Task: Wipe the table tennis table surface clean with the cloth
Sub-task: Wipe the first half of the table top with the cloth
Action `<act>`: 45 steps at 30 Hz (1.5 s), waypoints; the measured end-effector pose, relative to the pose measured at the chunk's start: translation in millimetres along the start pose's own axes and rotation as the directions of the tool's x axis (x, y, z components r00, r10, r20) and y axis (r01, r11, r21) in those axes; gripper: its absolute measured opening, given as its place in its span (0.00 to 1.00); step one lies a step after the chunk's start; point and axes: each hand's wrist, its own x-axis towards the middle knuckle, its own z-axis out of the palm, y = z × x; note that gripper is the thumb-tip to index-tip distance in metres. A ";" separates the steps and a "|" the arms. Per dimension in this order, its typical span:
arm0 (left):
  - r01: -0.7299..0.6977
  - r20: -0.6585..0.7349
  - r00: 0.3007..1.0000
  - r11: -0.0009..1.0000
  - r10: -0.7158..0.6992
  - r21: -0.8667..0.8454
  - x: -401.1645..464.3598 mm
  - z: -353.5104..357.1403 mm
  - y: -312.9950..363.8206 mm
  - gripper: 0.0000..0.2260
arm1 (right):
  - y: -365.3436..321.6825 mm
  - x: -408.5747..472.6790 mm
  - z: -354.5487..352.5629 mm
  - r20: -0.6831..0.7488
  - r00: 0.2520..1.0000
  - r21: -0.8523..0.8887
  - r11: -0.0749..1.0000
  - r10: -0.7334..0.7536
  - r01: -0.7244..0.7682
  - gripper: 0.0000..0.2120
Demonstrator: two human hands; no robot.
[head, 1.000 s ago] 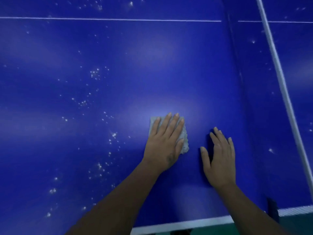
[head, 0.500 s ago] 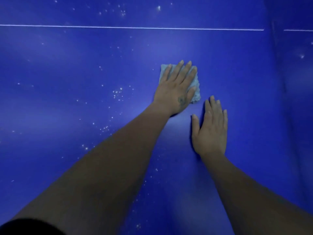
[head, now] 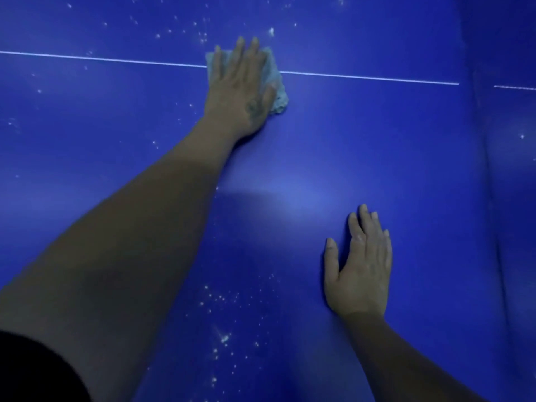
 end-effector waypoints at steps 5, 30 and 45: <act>0.114 -0.085 0.990 0.993 -0.112 0.021 -53.3 -5.8 -9.6 0.29 | 2.4 1.5 0.4 -0.016 1.000 -0.006 1.000 -0.023 0.023 0.27; 0.326 -0.067 0.945 0.939 -0.320 0.112 -182.5 -3.2 33.1 0.28 | -0.6 2.1 -0.1 0.003 1.000 0.002 1.000 0.003 -0.003 0.28; 0.057 -0.032 0.998 0.998 -0.057 -0.008 -130.6 7.2 62.4 0.29 | -0.4 1.1 -0.4 -0.024 1.000 0.001 1.000 0.006 -0.006 0.28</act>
